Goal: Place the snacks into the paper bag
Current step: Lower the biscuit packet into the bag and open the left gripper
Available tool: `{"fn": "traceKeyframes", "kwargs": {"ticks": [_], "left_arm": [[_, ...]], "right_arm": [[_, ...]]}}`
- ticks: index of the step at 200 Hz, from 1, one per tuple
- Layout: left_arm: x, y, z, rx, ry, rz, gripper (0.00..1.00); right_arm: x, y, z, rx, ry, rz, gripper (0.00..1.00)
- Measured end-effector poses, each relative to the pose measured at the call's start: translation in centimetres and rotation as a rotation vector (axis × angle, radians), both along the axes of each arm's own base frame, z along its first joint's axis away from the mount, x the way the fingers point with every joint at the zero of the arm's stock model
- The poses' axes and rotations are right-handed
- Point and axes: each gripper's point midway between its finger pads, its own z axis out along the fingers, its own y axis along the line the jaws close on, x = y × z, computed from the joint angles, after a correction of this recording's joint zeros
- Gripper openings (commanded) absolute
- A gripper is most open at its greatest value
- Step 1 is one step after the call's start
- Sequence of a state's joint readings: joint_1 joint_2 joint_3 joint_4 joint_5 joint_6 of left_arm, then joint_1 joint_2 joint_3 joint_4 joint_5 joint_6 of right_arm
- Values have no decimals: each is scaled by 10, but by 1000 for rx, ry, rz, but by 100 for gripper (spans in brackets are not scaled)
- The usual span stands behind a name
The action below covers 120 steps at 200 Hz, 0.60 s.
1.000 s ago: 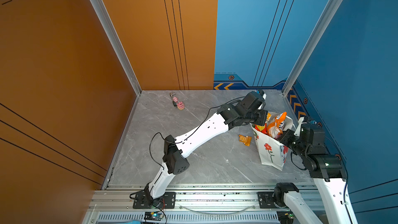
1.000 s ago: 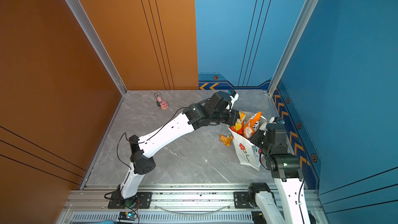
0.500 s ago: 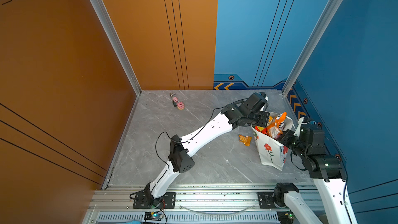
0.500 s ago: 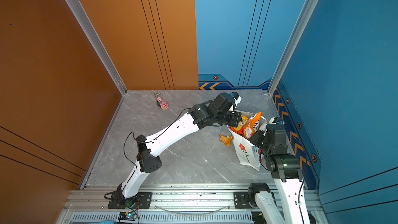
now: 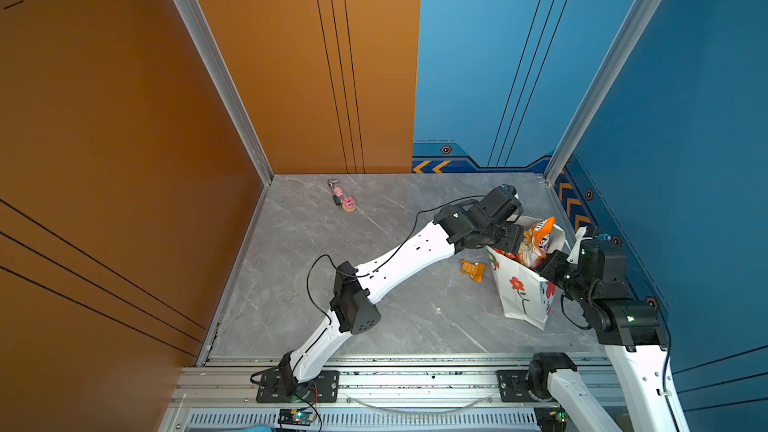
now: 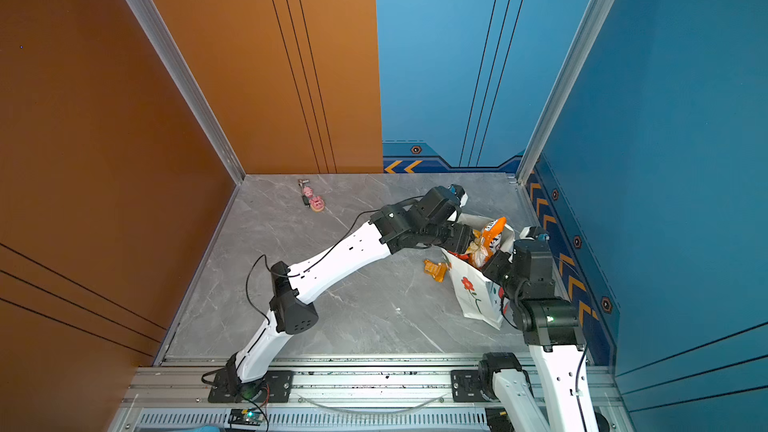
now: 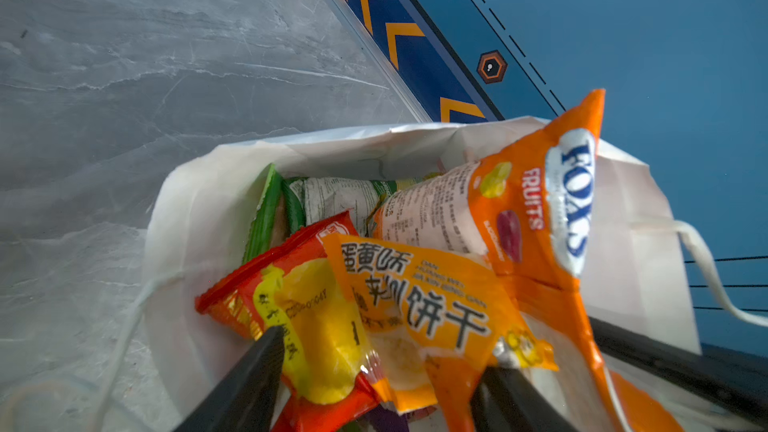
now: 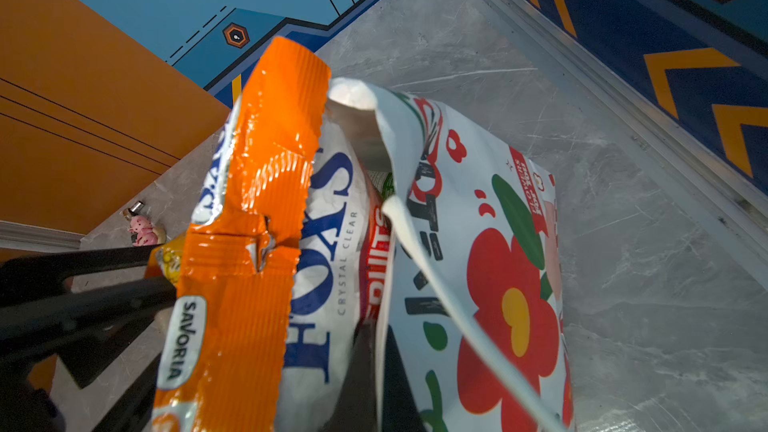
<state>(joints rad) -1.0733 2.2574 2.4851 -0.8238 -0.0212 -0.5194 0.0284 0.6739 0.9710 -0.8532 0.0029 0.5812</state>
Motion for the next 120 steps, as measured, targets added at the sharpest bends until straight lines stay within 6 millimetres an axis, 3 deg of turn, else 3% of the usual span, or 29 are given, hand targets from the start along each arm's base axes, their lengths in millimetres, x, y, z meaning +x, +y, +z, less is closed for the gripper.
{"fn": "traceKeyframes", "kwargs": {"ticks": [63,120], "left_arm": [[9,37,37,4,-82,94,67],[34,55,21,68,-69,175,69]], "right_arm": [[0,0,0,0,-1,0,0],[0,0,0,0,-1,0,0]]}}
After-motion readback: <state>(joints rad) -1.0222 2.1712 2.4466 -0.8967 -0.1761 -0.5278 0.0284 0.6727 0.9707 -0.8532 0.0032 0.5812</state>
